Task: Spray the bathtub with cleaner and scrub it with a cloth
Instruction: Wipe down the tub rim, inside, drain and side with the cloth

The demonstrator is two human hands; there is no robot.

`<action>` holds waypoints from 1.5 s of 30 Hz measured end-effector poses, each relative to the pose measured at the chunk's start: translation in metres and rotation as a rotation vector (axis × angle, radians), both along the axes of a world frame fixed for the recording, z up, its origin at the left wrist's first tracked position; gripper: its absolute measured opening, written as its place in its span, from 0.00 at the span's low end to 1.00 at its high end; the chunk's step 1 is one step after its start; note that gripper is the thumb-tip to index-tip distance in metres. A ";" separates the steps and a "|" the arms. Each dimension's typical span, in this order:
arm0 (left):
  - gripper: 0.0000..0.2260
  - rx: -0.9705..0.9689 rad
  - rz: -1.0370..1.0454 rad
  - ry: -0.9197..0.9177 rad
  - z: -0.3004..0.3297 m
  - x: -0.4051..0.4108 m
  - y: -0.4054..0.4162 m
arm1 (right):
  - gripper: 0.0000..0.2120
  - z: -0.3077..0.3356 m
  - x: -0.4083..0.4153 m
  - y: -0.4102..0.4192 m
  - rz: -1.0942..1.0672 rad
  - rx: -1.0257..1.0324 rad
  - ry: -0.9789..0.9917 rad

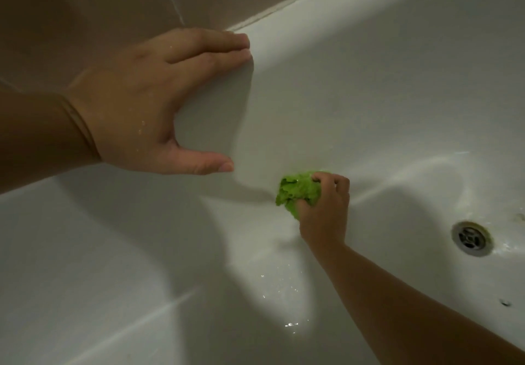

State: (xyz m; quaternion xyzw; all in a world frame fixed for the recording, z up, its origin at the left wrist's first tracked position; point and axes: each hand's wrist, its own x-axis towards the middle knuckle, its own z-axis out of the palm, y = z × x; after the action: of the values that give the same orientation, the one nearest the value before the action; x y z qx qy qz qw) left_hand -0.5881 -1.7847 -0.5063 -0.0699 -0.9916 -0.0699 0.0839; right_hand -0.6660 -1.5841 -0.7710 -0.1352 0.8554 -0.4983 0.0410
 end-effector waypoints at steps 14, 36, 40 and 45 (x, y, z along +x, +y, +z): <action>0.48 -0.184 -0.097 0.023 0.012 -0.030 -0.001 | 0.27 0.136 -0.056 -0.019 -0.088 -0.391 0.368; 0.47 -0.176 -0.166 0.035 0.010 -0.080 0.019 | 0.25 0.172 -0.108 0.010 -0.214 -0.369 0.238; 0.46 -0.176 -0.157 0.037 0.011 -0.100 0.028 | 0.26 0.174 -0.111 0.007 -0.178 -0.413 0.346; 0.46 -0.172 -0.147 0.042 0.009 -0.116 0.036 | 0.27 0.080 -0.104 0.030 -0.053 -0.208 0.200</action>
State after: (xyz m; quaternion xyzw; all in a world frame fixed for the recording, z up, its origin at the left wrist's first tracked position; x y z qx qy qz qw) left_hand -0.7045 -1.7485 -0.4972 -0.1510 -0.9841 0.0110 0.0931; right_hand -0.7702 -1.5544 -0.6915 -0.1652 0.8021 -0.5693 -0.0720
